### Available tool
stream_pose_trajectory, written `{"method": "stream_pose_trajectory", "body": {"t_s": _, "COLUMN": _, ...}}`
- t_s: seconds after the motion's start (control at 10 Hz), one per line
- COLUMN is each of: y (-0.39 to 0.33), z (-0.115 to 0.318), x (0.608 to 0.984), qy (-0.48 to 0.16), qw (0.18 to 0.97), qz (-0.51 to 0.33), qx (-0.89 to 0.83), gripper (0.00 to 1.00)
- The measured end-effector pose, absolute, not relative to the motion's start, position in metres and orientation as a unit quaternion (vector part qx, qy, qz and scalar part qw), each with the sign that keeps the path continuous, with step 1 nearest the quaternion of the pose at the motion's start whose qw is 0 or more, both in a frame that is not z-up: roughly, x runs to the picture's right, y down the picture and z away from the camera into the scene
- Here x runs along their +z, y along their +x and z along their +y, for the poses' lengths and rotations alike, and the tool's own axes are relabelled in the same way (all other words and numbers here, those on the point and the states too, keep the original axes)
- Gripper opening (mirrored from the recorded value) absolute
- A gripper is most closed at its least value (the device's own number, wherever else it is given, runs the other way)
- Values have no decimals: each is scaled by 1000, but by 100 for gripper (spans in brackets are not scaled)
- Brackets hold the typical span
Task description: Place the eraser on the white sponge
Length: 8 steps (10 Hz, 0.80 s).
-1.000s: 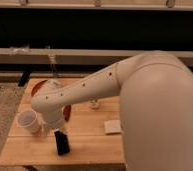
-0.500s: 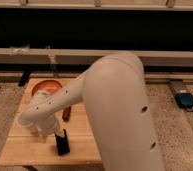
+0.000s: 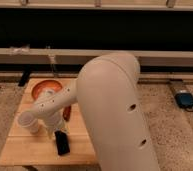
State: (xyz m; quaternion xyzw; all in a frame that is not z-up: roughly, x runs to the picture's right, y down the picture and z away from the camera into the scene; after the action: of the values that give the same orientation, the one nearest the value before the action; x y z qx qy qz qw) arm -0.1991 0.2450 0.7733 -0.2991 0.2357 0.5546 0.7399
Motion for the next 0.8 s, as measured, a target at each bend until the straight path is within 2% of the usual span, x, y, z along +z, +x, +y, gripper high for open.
{"method": "stream_pose_trajectory", "body": {"t_s": 0.5, "y": -202, "z": 262, "x": 783, "qy": -330, "qw": 748, "qz": 254, "qx": 517, "gripper": 65}}
{"method": "stream_pose_trajectory", "body": {"t_s": 0.6, "y": -202, "z": 264, "x": 783, "qy": -334, "qw": 748, "qz": 258, "qx": 513, "gripper": 60}}
{"method": "stream_pose_trajectory", "body": {"t_s": 0.8, "y": -200, "z": 266, "x": 784, "qy": -335, "qw": 747, "qz": 271, "qx": 507, "gripper": 40}}
